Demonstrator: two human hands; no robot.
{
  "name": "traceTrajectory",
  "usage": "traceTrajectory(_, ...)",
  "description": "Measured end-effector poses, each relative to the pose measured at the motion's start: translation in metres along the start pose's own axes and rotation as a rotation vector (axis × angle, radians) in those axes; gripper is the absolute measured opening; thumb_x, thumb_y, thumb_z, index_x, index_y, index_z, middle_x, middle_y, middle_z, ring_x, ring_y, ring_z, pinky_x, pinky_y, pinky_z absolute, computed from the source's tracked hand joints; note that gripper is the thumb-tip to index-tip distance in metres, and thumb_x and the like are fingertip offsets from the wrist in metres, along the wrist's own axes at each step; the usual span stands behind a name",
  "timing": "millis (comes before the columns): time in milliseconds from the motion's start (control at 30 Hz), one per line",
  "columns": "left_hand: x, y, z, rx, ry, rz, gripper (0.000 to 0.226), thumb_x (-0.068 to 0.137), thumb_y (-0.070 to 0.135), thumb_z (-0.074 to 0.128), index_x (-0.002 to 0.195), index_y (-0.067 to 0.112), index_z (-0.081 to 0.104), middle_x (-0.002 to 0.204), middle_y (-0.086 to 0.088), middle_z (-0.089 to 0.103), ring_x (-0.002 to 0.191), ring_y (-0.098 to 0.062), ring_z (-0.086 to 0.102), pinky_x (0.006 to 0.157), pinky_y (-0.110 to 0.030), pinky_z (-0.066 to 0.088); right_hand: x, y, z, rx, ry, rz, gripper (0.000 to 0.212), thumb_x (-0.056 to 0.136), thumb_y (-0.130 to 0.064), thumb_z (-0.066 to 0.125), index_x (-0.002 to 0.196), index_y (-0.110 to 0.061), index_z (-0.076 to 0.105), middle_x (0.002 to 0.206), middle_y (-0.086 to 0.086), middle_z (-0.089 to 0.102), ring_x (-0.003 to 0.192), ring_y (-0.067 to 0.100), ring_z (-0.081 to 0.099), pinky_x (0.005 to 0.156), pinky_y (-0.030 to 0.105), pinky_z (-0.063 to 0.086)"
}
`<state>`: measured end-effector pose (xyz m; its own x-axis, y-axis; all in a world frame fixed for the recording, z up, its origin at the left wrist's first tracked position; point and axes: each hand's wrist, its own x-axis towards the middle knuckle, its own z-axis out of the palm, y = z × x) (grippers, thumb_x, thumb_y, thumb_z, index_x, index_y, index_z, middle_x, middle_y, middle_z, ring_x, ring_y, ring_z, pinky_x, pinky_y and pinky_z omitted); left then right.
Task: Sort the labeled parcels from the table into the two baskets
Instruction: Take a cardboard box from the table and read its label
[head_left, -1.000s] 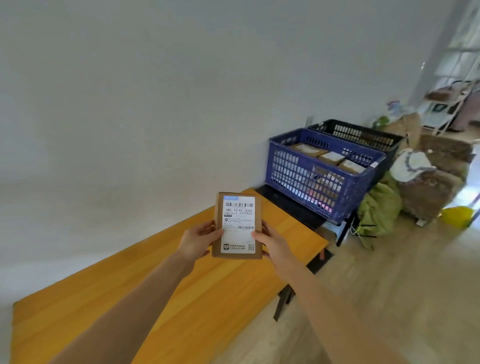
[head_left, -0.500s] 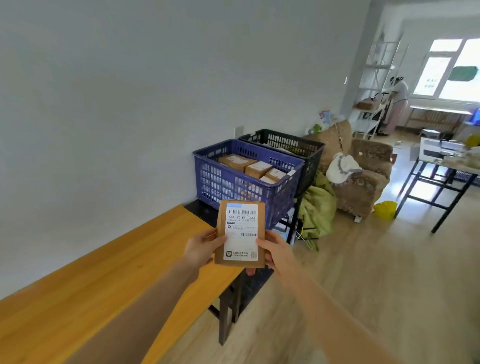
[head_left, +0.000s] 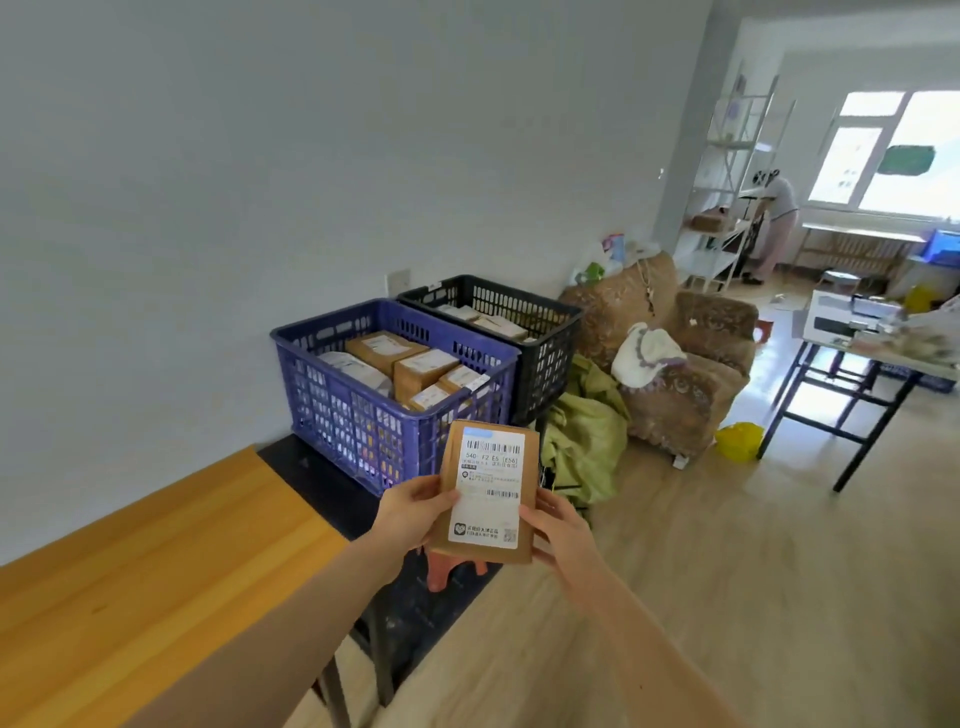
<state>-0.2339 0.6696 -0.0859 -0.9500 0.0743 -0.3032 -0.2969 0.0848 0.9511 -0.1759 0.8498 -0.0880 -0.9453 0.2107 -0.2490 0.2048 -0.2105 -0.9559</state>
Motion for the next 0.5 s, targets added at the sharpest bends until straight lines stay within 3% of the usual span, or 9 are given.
traceTrajectory(167,0.066,0.025,0.056,0.027,-0.021,0.026,0.042,0.087,0.016,0.069,0.127,0.011,0.059,0.109,-0.005,0.069,0.091,-0.019,0.068,0.07,-0.034,0.058,0.064,-0.02,-0.041,0.096,0.029,0.024,0.04,0.091,0.001,0.058,0.129,-0.008,0.048,0.123,0.009,0.06,0.093,0.02,0.063,0.059,0.028,0.055)
traceTrajectory(233,0.095,0.035,0.078,0.013,-0.014,0.044,0.041,0.088,0.015,0.068,0.127,0.01,0.058,0.111,-0.007,0.069,0.093,-0.022,0.067,0.075,-0.037,0.058,0.094,-0.031,-0.056,0.051,0.057,0.003,0.045,0.091,-0.003,0.059,0.134,-0.007,0.047,0.128,0.009,0.059,0.11,0.027,0.06,0.08,0.037,0.054)
traceTrajectory(300,0.123,0.044,0.098,-0.002,-0.023,0.045,0.042,0.088,0.017,0.068,0.129,0.01,0.058,0.116,-0.008,0.067,0.099,-0.024,0.066,0.083,-0.041,0.056,0.128,-0.043,-0.07,0.024,0.074,-0.013,0.047,0.091,-0.003,0.059,0.136,-0.007,0.046,0.129,0.009,0.059,0.115,0.027,0.057,0.09,0.041,0.05)
traceTrajectory(433,0.182,0.064,0.136,-0.06,-0.041,0.025,0.043,0.088,0.02,0.068,0.129,0.013,0.057,0.118,-0.007,0.066,0.104,-0.026,0.065,0.089,-0.045,0.054,0.198,-0.078,-0.097,-0.05,0.068,-0.019,0.043,0.091,-0.003,0.06,0.132,-0.008,0.048,0.113,0.001,0.063,0.09,0.012,0.061,0.065,0.025,0.052)
traceTrajectory(500,0.212,0.079,0.154,-0.076,-0.051,0.036,0.042,0.088,0.019,0.068,0.128,0.011,0.058,0.117,-0.009,0.067,0.103,-0.028,0.065,0.091,-0.048,0.053,0.234,-0.094,-0.109,-0.066,0.084,-0.026,0.043,0.09,-0.005,0.061,0.131,-0.01,0.05,0.115,0.001,0.061,0.091,0.013,0.058,0.07,0.03,0.052)
